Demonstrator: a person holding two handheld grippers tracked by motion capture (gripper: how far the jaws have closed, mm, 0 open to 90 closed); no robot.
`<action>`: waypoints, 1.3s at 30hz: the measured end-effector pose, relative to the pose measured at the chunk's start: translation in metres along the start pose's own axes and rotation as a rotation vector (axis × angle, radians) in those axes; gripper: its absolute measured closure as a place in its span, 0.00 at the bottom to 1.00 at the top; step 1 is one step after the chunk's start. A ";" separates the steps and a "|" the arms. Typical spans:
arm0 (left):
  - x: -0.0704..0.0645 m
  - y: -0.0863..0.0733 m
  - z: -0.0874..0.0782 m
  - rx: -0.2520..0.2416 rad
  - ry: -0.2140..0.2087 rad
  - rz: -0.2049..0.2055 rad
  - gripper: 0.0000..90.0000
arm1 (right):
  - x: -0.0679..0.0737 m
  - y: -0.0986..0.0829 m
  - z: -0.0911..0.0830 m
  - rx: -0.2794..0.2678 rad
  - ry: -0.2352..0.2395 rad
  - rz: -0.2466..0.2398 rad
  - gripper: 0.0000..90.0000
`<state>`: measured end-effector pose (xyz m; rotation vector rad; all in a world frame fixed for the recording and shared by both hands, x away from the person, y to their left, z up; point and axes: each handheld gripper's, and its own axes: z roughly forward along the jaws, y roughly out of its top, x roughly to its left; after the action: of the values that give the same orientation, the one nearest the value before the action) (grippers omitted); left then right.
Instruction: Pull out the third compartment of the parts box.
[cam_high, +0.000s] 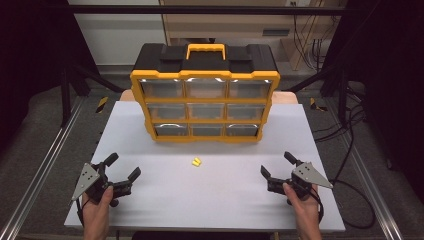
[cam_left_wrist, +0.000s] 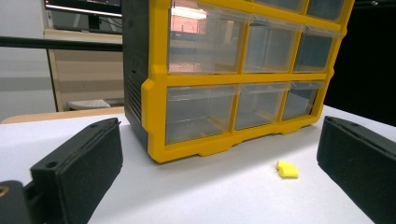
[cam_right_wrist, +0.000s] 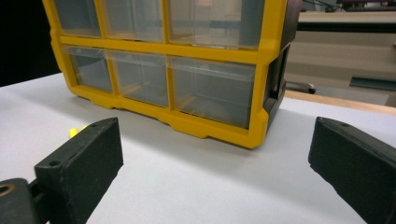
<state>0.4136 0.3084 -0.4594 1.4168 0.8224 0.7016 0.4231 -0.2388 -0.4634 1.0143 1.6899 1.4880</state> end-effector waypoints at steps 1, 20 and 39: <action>0.000 0.000 0.000 0.003 0.001 -0.002 0.00 | 0.001 0.000 0.000 0.010 -0.010 0.009 0.03; -0.001 -0.002 0.002 0.030 0.009 0.006 0.00 | 0.004 0.023 0.028 0.185 -0.158 -0.098 0.07; -0.002 -0.002 0.003 0.041 0.010 0.011 0.00 | 0.000 0.126 0.060 0.223 -0.252 -0.307 0.09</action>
<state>0.4152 0.3051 -0.4617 1.4565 0.8415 0.7036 0.4908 -0.2031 -0.3466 0.9590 1.7595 0.9517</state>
